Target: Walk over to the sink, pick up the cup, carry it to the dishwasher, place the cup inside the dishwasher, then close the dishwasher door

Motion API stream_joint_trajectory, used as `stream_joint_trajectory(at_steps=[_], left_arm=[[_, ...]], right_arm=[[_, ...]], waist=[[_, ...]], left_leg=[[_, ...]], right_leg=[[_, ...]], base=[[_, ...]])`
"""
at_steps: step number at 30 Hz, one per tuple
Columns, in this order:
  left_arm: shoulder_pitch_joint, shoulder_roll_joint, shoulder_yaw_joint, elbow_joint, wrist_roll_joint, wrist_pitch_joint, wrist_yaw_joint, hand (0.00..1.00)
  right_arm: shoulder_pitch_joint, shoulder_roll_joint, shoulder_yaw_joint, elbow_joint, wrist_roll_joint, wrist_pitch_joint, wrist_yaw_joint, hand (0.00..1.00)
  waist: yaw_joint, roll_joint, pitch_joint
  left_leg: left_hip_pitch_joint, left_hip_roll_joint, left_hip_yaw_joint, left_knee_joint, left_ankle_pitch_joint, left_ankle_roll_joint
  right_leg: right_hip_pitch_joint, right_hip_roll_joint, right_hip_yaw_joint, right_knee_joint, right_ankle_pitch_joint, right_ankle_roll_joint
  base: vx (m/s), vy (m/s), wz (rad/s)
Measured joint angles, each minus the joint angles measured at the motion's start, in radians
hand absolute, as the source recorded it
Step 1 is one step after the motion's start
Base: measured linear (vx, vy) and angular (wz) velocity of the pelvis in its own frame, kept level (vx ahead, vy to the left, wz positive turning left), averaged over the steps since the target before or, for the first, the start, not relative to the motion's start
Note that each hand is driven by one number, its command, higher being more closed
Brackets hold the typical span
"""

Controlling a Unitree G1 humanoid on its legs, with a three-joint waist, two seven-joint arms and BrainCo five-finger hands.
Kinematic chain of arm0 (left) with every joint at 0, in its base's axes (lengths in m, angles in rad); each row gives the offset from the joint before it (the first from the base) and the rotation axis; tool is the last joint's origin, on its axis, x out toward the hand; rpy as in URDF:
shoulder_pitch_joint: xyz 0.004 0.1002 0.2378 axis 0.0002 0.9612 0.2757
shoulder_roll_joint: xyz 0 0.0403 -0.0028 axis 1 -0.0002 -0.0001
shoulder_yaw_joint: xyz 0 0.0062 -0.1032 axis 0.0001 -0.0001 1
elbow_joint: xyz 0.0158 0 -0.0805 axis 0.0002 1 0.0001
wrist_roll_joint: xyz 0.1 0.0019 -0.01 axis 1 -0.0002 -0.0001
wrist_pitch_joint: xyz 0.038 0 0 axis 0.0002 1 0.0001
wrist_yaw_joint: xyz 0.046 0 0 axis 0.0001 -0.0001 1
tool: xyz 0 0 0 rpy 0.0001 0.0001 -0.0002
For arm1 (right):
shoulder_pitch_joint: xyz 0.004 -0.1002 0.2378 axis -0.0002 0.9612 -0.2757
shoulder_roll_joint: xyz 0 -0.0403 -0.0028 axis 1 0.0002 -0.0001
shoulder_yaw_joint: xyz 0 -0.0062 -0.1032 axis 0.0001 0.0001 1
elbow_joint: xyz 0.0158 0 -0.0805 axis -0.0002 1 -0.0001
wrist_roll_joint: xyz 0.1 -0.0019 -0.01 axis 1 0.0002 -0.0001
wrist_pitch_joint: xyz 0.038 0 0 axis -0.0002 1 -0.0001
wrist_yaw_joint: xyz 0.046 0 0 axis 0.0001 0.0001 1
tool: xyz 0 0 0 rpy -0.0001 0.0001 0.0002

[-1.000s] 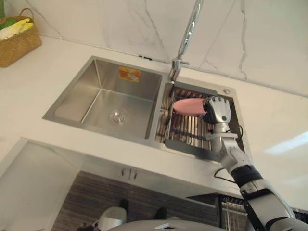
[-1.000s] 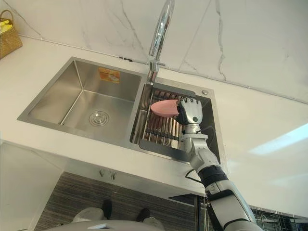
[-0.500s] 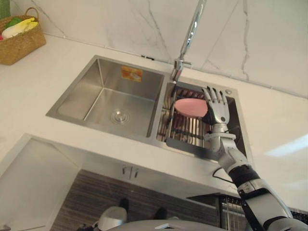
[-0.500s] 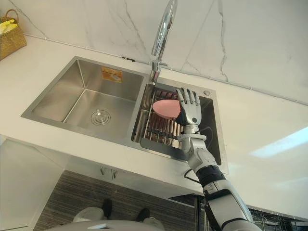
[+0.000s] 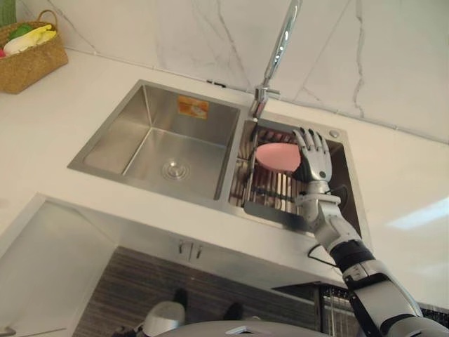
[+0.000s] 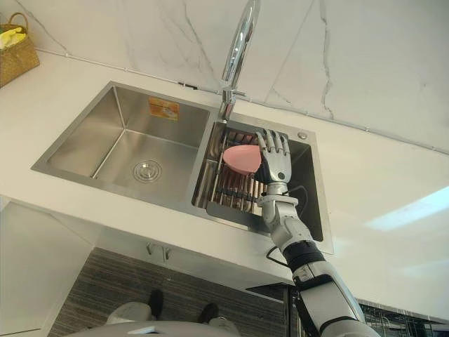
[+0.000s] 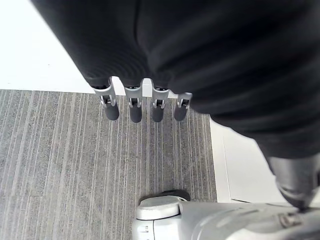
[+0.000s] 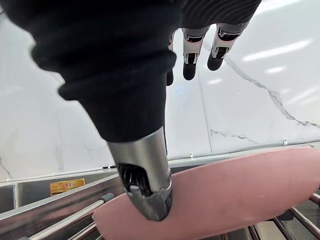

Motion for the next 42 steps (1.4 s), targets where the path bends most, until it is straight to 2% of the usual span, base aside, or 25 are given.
stream_joint_trajectory(at_steps=[6,9,13,21,23,24,25,32,37,42], left_arm=[[0.001,0.0,0.001,0.0,0.0,0.0,-0.001,0.0],[0.007,-0.002,0.009,0.0,0.001,0.0,-0.001,0.0],[0.009,-0.008,0.018,0.0,0.001,0.002,0.0,0.0],[0.022,-0.016,0.018,0.0,0.001,0.007,0.013,0.0],[0.025,-0.016,0.018,0.0,0.001,0.013,0.014,0.0],[0.025,-0.015,0.018,0.0,0.001,0.014,0.014,0.0],[0.025,-0.015,0.018,0.0,0.001,0.018,0.014,0.0],[0.028,-0.016,0.02,0.001,-0.001,0.023,0.016,0.0],[0.028,-0.018,0.02,0.002,-0.02,0.025,0.02,0.0],[0.028,-0.026,0.021,0.002,-0.05,0.028,0.022,0.0]], right_arm=[[-0.018,0.0,-0.025,-0.019,0.088,-0.012,-0.021,0.0],[-0.014,0.0,-0.069,-0.089,0.14,-0.013,-0.021,0.0],[0.001,0.0,-0.145,-0.182,0.241,-0.019,-0.023,0.0],[0.06,0.001,-0.239,-0.32,0.296,-0.041,-0.001,0.0],[0.076,0.0,-0.255,-0.372,0.327,-0.086,0.064,0.0],[0.083,-0.001,-0.257,-0.385,0.333,-0.094,0.087,0.0],[0.101,-0.001,-0.265,-0.407,0.356,-0.113,0.152,0.0],[0.199,-0.004,-0.296,-0.443,0.431,-0.113,0.469,0.0],[0.248,-0.004,-0.296,-0.443,0.428,-0.119,0.582,0.0],[0.27,-0.004,-0.292,-0.442,0.409,-0.122,0.645,0.0]], waist=[[0.0,0.0,0.0],[-0.015,0.0,0.0],[-0.02,0.001,0.0],[-0.054,0.003,-0.022],[-0.063,0.005,-0.025],[-0.066,0.005,-0.027],[-0.073,0.004,-0.033],[-0.094,0.005,-0.048],[-0.105,0.009,-0.05],[-0.109,0.021,-0.059]], left_leg=[[0.002,0.003,0.024,-0.001,-0.002,-0.001],[0.003,0.003,0.031,-0.001,-0.005,0.0],[0.014,0.004,0.056,-0.001,-0.013,0.001],[0.029,0.005,0.101,0.0,-0.026,0.004],[0.036,0.006,0.11,0.0,-0.036,-0.001],[0.036,0.006,0.111,0.001,-0.038,0.0],[0.036,0.008,0.118,0.001,-0.041,0.001],[0.042,0.016,0.146,0.004,-0.049,-0.004],[0.04,0.019,0.156,0.012,-0.06,-0.008],[0.035,0.019,0.155,0.022,-0.066,-0.006]], right_leg=[[-0.001,0.002,0.02,0.0,0.002,-0.001],[-0.002,0.001,0.029,0.0,0.003,0.0],[-0.002,0.003,0.054,-0.004,0.007,0.0],[-0.004,0.007,0.096,-0.013,0.012,0.003],[-0.003,0.01,0.112,-0.015,0.013,0.003],[-0.003,0.011,0.113,-0.016,0.013,0.003],[-0.003,0.013,0.117,-0.019,0.014,0.002],[-0.004,0.021,0.138,-0.027,0.016,0.001],[-0.005,0.022,0.14,-0.029,0.016,0.001],[-0.005,0.022,0.136,-0.029,0.015,0.002]], base=[[-0.01,0.013,-0.1],[0.01,0.016,-0.09],[0.03,0.012,-0.16],[0.04,0.02,-0.17],[0.02,0.017,-0.22],[0.03,0.015,-0.12],[0.03,0.011,-0.09],[0.03,0.01,-0.1],[0.02,0.016,-0.05],[0.01,0.007,0.0]])
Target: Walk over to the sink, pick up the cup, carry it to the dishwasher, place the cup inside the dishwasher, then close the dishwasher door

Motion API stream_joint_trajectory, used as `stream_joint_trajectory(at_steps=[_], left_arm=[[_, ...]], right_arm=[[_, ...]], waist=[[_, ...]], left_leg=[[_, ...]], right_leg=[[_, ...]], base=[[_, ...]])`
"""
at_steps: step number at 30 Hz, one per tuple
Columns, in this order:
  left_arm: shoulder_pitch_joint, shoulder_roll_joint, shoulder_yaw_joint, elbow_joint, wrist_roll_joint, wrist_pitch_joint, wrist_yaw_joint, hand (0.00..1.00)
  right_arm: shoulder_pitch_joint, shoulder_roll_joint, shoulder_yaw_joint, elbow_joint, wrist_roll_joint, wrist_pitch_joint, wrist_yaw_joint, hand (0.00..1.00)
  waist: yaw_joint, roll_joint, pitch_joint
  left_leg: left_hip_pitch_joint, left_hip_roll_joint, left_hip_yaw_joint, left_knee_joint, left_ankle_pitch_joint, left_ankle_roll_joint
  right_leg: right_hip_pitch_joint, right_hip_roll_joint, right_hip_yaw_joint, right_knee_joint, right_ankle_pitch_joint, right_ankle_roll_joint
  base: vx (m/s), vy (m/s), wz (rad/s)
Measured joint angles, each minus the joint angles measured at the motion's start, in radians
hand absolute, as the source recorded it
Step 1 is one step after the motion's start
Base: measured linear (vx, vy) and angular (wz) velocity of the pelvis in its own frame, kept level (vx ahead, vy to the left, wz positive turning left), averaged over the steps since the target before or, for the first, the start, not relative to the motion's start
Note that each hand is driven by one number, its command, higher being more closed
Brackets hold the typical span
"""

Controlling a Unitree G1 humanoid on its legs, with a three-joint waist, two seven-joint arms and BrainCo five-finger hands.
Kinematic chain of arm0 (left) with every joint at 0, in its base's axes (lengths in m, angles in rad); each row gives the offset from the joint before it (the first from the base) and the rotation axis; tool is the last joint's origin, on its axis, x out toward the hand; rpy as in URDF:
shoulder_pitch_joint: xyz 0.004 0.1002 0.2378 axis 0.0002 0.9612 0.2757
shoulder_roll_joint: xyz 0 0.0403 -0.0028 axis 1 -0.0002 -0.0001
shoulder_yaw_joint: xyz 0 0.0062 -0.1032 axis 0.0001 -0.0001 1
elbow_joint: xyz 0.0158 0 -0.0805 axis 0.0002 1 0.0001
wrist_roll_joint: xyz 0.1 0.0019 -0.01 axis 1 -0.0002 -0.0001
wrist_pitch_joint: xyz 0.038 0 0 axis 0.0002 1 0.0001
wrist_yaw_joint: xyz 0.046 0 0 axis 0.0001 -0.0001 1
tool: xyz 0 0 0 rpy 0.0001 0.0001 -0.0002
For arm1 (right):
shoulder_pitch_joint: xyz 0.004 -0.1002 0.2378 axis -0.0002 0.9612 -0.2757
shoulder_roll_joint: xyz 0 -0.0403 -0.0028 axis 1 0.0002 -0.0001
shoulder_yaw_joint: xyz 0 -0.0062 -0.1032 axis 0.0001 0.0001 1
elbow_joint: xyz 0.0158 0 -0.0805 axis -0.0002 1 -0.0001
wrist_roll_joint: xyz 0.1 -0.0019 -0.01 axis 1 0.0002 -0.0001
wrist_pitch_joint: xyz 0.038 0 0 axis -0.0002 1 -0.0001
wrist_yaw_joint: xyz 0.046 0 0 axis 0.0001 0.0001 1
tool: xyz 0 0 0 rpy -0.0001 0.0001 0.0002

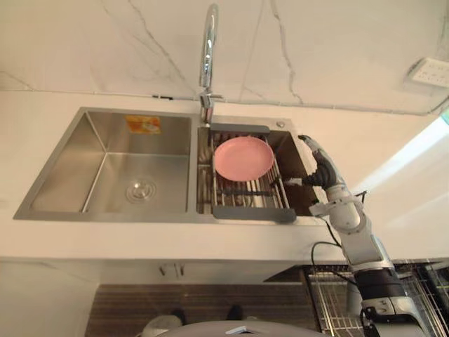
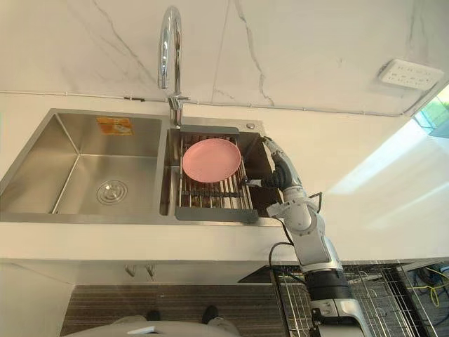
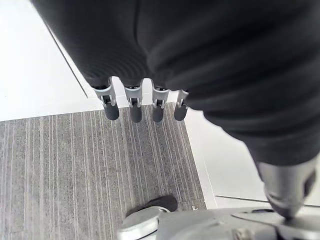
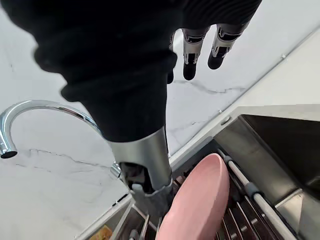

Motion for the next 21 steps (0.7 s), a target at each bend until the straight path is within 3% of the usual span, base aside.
stream_joint_trajectory(at_steps=[6,21], left_arm=[[0.001,0.0,0.012,0.0,-0.031,0.013,-0.002,0.0],[0.003,-0.001,0.054,-0.003,-0.058,0.014,-0.009,0.0]], right_arm=[[0.005,0.0,0.026,0.013,-0.075,-0.008,0.001,0.0],[-0.072,0.001,0.19,0.188,-0.331,-0.015,-0.053,0.0]], waist=[[0.001,-0.001,-0.002],[0.044,-0.025,-0.003]], left_leg=[[-0.007,-0.001,-0.025,0.0,0.003,0.004],[-0.04,-0.015,-0.104,-0.002,0.025,0.011]], right_leg=[[0.004,-0.002,-0.026,0.0,-0.005,0.004],[0.003,-0.014,-0.089,0.004,-0.009,0.009]], base=[[0.02,0.011,0.12],[0.0,0.015,0.15]])
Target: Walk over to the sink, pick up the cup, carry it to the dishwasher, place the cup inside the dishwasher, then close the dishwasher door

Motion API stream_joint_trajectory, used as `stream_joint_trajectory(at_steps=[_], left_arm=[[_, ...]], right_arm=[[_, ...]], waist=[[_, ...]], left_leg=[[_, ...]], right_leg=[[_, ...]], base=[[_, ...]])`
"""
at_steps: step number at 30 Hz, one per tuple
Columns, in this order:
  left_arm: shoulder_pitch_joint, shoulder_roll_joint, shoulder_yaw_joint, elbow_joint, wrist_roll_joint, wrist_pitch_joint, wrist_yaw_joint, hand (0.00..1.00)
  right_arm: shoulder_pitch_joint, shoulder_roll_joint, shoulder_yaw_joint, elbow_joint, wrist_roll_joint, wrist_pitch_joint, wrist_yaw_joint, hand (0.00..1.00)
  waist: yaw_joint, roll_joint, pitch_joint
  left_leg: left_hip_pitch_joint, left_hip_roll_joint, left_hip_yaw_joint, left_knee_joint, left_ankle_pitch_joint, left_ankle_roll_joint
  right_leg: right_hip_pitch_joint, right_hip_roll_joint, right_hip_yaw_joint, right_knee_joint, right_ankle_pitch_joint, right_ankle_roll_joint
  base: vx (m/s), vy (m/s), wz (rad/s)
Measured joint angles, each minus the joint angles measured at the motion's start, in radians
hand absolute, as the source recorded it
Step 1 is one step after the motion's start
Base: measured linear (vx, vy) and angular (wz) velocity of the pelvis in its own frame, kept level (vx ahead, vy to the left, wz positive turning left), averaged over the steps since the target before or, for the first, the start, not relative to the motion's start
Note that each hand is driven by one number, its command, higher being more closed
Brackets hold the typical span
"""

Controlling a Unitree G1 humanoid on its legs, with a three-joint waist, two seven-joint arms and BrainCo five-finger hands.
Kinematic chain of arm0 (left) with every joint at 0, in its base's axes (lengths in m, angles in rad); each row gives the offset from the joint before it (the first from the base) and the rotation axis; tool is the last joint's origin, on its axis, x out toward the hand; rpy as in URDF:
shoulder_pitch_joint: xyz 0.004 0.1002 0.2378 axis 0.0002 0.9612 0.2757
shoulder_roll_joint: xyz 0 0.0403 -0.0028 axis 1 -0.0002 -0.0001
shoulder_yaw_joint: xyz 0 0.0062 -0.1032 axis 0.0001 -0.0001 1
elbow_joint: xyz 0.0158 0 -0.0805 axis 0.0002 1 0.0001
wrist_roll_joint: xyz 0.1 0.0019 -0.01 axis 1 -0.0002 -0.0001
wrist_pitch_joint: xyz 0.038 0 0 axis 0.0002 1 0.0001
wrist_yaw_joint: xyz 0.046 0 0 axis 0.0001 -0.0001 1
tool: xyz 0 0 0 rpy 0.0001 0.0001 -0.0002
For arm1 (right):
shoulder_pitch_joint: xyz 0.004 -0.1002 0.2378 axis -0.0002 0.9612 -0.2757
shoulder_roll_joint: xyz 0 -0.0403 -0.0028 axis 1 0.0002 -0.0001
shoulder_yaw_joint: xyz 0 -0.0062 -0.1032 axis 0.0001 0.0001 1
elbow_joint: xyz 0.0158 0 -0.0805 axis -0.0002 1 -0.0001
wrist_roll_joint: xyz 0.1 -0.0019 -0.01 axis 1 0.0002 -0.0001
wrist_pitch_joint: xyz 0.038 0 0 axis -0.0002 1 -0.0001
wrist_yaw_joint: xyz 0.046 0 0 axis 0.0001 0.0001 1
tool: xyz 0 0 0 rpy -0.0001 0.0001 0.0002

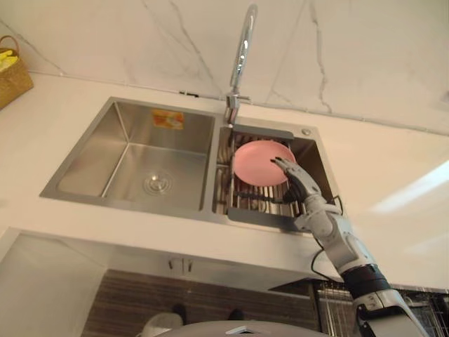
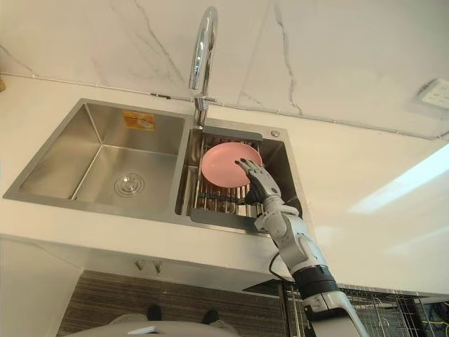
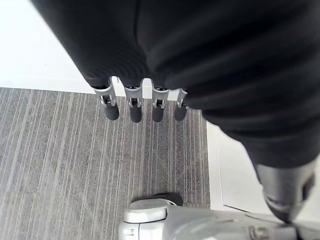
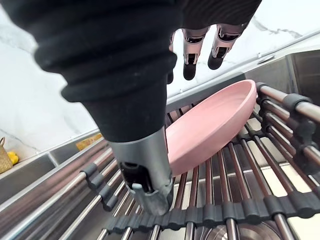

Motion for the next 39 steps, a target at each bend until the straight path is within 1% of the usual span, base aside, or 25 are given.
stream_joint_trajectory(at_steps=[2,3,6,8,11,14,16,19,21,24,27,31,33,39], left_arm=[[0.0,0.001,0.003,0.0,-0.011,0.0,0.0,0.0],[0.0,0.001,0.004,0.0,-0.011,0.0,0.0,0.0],[0.0,0.003,0.004,0.0,-0.011,0.0,0.0,0.0],[0.0,0.005,0.004,-0.001,-0.011,0.0,-0.001,0.0],[0.0,0.006,0.003,-0.002,-0.011,0.0,-0.001,0.0],[0.0,0.008,0.001,-0.002,-0.011,0.001,-0.001,0.0],[-0.001,0.009,0.001,-0.005,-0.011,0.0,-0.001,0.0],[-0.001,0.011,0.0,-0.008,-0.012,0.0,-0.001,0.0],[-0.001,0.012,0.0,-0.009,-0.012,0.0,-0.001,0.0],[-0.001,0.015,-0.005,-0.012,-0.012,-0.001,-0.001,0.0],[-0.002,0.021,-0.018,-0.02,-0.012,-0.001,-0.001,0.0],[-0.004,0.022,-0.019,-0.021,-0.012,-0.001,-0.001,0.0],[-0.005,0.025,-0.02,-0.022,-0.012,-0.002,-0.001,0.0],[-0.008,0.029,-0.021,-0.029,-0.012,-0.004,-0.001,0.0]], right_arm=[[-0.012,-0.001,0.025,0.031,-0.023,0.002,-0.01,0.0],[-0.015,-0.001,0.039,0.042,-0.05,0.002,-0.029,0.0],[-0.033,-0.001,0.07,0.084,-0.104,0.01,-0.06,0.0],[-0.058,-0.006,0.087,0.104,-0.13,0.035,-0.067,0.0],[-0.086,-0.016,0.107,0.14,-0.153,0.047,-0.068,0.0],[-0.11,-0.037,0.115,0.182,-0.161,0.056,-0.08,0.0],[-0.125,-0.048,0.128,0.207,-0.162,0.081,-0.086,0.0],[-0.135,-0.049,0.128,0.227,-0.214,0.113,-0.119,0.0],[-0.144,-0.049,0.13,0.243,-0.242,0.116,-0.135,0.0],[-0.16,-0.051,0.145,0.261,-0.279,0.137,-0.151,0.0],[-0.161,-0.054,0.146,0.279,-0.279,0.137,-0.152,0.0],[-0.17,-0.076,0.159,0.309,-0.278,0.139,-0.152,0.0],[-0.195,-0.085,0.186,0.327,-0.278,0.147,-0.152,0.0],[-0.221,-0.087,0.186,0.345,-0.278,0.177,-0.153,0.0]], waist=[[0.007,-0.005,0.002],[0.009,-0.008,0.003],[0.009,-0.012,0.006],[0.021,-0.013,0.007],[0.032,-0.013,0.008],[0.034,-0.016,0.013],[0.04,-0.017,0.023],[0.053,-0.018,0.031],[0.057,-0.02,0.033],[0.06,-0.022,0.042],[0.068,-0.023,0.059],[0.077,-0.024,0.062],[0.081,-0.028,0.07],[0.094,-0.032,0.093]], left_leg=[[-0.001,-0.001,-0.003,-0.001,0.0,-0.002],[-0.004,-0.003,-0.006,0.0,0.001,-0.002],[-0.012,-0.008,-0.027,-0.002,0.006,-0.002],[-0.012,-0.009,-0.028,-0.002,0.006,-0.001],[-0.013,-0.009,-0.032,-0.002,0.007,0.0],[-0.02,-0.012,-0.055,-0.002,0.013,0.005],[-0.022,-0.012,-0.055,-0.002,0.017,0.007],[-0.023,-0.013,-0.056,-0.002,0.019,0.007],[-0.023,-0.013,-0.056,-0.002,0.019,0.007],[-0.024,-0.014,-0.058,-0.002,0.018,0.006],[-0.027,-0.015,-0.06,-0.002,0.018,0.005],[-0.031,-0.018,-0.078,-0.003,0.019,0.004],[-0.032,-0.017,-0.082,-0.004,0.021,0.004],[-0.035,-0.018,-0.086,-0.002,0.026,0.004]], right_leg=[[0.0,-0.002,-0.003,0.003,-0.003,0.001],[-0.001,-0.005,-0.009,0.005,-0.006,0.001],[-0.002,-0.011,-0.029,0.01,-0.009,0.004],[-0.002,-0.011,-0.029,0.01,-0.009,0.005],[-0.002,-0.011,-0.032,0.011,-0.009,0.005],[0.0,-0.011,-0.052,0.011,-0.011,0.005],[-0.001,-0.011,-0.055,0.011,-0.011,0.005],[-0.001,-0.011,-0.055,0.011,-0.011,0.005],[-0.001,-0.011,-0.056,0.011,-0.011,0.005],[-0.002,-0.012,-0.057,0.014,-0.012,0.006],[-0.005,-0.016,-0.059,0.018,-0.014,0.004],[-0.004,-0.018,-0.074,0.019,-0.016,0.005],[-0.005,-0.017,-0.079,0.018,-0.016,0.004],[-0.006,-0.014,-0.083,0.019,-0.016,0.004]], base=[[-0.03,0.027,0.07],[-0.01,0.03,0.16],[0.0,0.021,0.18],[0.01,0.011,0.04],[0.01,0.001,0.03],[0.01,-0.004,0.18],[0.01,0.003,0.1],[0.0,0.0,0.0],[0.0,0.0,0.0],[0.0,0.0,0.0],[-0.01,0.011,0.04],[0.0,0.005,0.1],[0.0,-0.001,0.07],[-0.01,-0.003,0.02]])
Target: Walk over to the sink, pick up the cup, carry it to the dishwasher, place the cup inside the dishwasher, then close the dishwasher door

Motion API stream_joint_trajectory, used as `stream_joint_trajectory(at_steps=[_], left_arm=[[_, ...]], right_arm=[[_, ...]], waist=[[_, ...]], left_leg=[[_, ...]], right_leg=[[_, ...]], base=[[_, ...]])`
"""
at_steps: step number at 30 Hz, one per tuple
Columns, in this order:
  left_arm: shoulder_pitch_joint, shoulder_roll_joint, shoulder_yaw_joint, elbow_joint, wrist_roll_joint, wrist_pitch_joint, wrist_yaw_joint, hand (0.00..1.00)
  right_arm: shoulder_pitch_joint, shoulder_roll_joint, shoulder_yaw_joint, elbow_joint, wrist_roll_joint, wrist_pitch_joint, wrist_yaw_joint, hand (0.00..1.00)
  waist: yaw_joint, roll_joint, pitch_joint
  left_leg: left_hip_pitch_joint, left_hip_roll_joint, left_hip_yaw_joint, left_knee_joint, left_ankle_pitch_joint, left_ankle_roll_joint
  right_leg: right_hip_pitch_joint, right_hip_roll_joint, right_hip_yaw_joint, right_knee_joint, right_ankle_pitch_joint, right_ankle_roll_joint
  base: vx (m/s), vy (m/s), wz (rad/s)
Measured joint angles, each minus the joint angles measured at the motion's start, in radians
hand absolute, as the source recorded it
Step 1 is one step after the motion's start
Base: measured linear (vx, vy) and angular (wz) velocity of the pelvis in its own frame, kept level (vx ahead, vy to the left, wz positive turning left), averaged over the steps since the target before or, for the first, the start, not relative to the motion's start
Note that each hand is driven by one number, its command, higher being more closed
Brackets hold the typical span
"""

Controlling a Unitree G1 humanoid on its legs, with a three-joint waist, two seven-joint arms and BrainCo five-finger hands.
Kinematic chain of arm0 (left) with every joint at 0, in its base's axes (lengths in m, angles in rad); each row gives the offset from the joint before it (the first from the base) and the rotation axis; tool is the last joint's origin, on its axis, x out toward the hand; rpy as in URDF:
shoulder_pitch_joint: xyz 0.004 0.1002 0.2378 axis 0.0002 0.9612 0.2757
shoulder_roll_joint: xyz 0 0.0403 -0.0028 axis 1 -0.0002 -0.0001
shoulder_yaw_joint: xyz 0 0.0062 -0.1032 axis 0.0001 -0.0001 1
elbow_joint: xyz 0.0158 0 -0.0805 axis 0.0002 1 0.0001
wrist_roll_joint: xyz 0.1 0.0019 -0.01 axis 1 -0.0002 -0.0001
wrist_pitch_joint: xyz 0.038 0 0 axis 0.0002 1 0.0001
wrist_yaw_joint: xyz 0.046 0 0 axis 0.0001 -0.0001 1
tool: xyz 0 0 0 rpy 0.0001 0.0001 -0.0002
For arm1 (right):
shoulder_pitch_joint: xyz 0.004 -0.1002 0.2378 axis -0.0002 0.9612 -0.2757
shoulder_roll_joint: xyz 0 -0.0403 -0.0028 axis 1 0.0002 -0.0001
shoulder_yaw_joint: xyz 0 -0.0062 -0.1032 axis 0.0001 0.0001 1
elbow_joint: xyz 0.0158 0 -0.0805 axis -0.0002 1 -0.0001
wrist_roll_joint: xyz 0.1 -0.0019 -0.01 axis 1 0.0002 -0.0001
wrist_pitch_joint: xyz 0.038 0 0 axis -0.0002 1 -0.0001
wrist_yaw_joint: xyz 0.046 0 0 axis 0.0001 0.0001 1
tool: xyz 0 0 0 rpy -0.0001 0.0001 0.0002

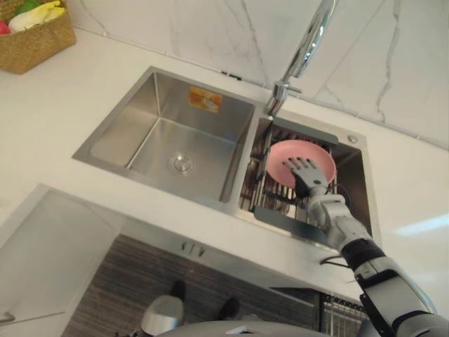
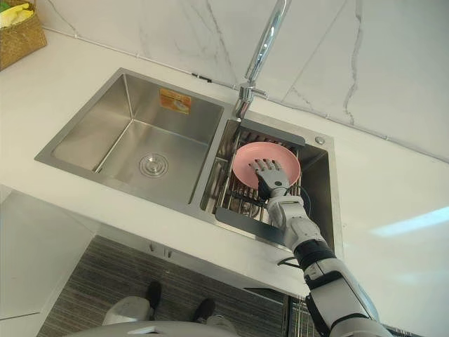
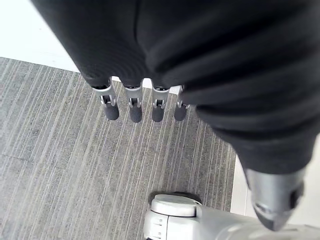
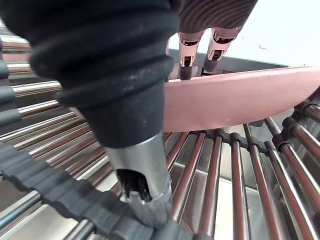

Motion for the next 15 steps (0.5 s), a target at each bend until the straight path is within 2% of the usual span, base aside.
stream_joint_trajectory(at_steps=[9,14,15], left_arm=[[-0.006,0.012,-0.016,0.0,-0.001,-0.019,0.001,0.0],[-0.009,0.011,-0.017,0.001,-0.005,-0.033,0.001,0.0],[-0.01,0.011,-0.017,0.0,-0.008,-0.038,0.001,0.0]], right_arm=[[-0.026,0.0,0.005,0.038,-0.001,0.043,-0.072,0.0],[-0.039,0.0,0.005,0.068,-0.001,0.05,-0.179,0.0],[-0.039,0.0,0.005,0.068,-0.002,0.063,-0.198,0.0]], waist=[[0.011,-0.008,0.029],[0.014,-0.004,0.038],[0.014,-0.001,0.042]], left_leg=[[-0.019,0.001,-0.022,-0.015,0.022,-0.007],[-0.051,0.003,-0.022,-0.016,0.028,-0.016],[-0.055,0.003,-0.022,-0.016,0.028,-0.016]], right_leg=[[-0.018,-0.001,-0.021,0.003,-0.003,-0.012],[-0.044,-0.003,-0.02,0.003,-0.003,-0.014],[-0.046,-0.002,-0.02,0.004,-0.003,-0.014]], base=[[-0.03,0.004,0.07],[-0.06,0.017,0.03],[-0.04,0.014,0.07]])
